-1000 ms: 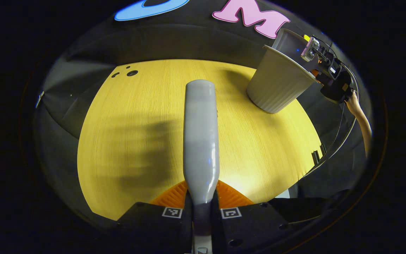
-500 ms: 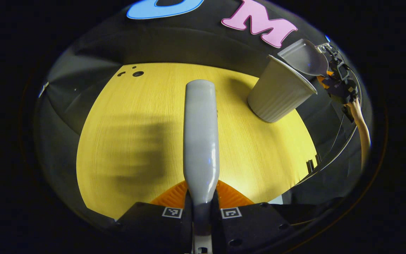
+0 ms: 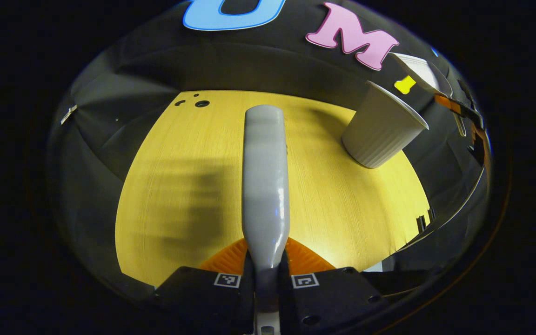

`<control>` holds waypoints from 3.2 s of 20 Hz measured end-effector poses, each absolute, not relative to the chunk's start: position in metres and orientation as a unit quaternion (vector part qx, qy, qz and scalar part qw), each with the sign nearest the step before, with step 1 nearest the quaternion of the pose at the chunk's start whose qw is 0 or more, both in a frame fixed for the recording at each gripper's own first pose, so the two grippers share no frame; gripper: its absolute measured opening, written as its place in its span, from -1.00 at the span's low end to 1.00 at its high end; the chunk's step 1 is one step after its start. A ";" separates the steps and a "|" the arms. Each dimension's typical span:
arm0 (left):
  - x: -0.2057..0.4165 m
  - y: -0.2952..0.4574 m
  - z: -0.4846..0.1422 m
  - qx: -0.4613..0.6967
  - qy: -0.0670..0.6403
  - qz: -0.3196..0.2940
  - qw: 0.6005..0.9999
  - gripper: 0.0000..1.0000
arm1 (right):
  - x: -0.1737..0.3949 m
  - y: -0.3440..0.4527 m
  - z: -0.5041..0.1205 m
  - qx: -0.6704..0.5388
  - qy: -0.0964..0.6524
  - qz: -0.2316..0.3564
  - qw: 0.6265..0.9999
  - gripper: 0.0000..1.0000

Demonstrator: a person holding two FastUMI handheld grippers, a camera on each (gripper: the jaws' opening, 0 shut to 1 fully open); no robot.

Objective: Pick up the small broom and dustpan from the desktop, sweep the trash into the dustpan with the broom, and then empty the trash into the garbage bin.

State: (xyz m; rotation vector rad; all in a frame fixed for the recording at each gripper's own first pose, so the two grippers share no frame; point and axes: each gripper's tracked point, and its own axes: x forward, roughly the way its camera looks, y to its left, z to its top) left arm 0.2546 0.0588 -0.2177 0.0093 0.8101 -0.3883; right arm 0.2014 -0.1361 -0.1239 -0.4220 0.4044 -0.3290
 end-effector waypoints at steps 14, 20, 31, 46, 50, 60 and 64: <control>0.197 0.083 -0.248 0.002 0.395 -0.143 0.907 -0.50 | 0.203 -0.112 -0.104 0.004 0.351 0.051 0.935 -0.34; 0.191 0.077 -0.276 -0.018 0.417 -0.126 0.900 -0.43 | 0.227 -0.125 -0.137 0.048 0.426 0.105 0.898 -0.34; 0.235 0.057 -0.313 0.004 0.455 -0.127 0.882 -0.49 | 0.183 -0.138 -0.299 0.061 0.543 0.055 0.836 -0.34; 0.259 0.046 -0.342 0.101 0.496 -0.128 0.853 -0.46 | 0.189 -0.125 -0.383 0.022 0.576 0.020 0.817 -0.46; 0.262 0.040 -0.341 0.112 0.493 -0.123 0.854 -0.41 | 0.189 -0.120 -0.377 0.037 0.578 0.024 0.815 -0.24; 0.250 0.020 -0.270 0.077 0.412 -0.142 0.897 0.79 | 0.199 -0.109 -0.312 0.054 0.515 0.040 0.855 0.98; 0.233 -0.001 -0.219 0.050 0.346 -0.175 0.920 0.93 | 0.212 -0.106 -0.254 0.037 0.450 0.054 0.891 0.99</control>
